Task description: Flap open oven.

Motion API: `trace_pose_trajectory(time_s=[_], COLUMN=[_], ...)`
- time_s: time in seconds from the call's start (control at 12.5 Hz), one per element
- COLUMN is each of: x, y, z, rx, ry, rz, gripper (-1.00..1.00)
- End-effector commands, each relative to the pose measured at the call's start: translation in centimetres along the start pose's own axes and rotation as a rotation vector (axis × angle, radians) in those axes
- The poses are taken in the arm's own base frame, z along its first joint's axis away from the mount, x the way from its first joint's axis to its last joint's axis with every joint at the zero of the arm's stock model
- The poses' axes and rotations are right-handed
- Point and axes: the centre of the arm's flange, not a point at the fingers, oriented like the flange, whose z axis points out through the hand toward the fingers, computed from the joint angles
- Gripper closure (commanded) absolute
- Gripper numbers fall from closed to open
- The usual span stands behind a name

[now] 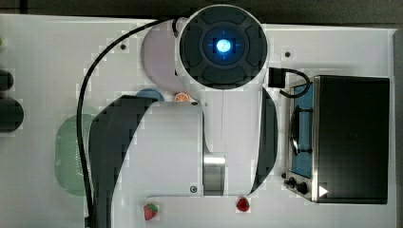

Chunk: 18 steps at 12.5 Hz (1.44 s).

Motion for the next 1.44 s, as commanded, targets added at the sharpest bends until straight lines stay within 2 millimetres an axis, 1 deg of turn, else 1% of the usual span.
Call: trace_pose_trajectory(time_s=[0.08,0.24,0.4,0.48,0.8,0.96,1.04,1.2,1.44], x=[-5.9,-5.9,-5.9,-5.9,-5.6,-4.7,-4.0,-2.5,0.6], y=[12.4,12.4,12.4,12.4,12.7,13.4,13.8,14.7,16.3], z=[-6.9,-6.9,-6.9,-6.9,-6.7,-6.3,-5.9,-4.7,-2.1], rx=[-0.028,-0.028,-0.028,-0.028,-0.029,-0.029,-0.03,-0.033,-0.02], ry=[-0.07,-0.07,-0.07,-0.07,-0.074,-0.083,-0.09,-0.115,-0.152], rz=[-0.031,-0.031,-0.031,-0.031,-0.022,-0.003,0.011,-0.016,-0.216], gripper=[-0.59,-0.99,-1.0,-0.89,0.08,0.55,0.65,0.65,0.65])
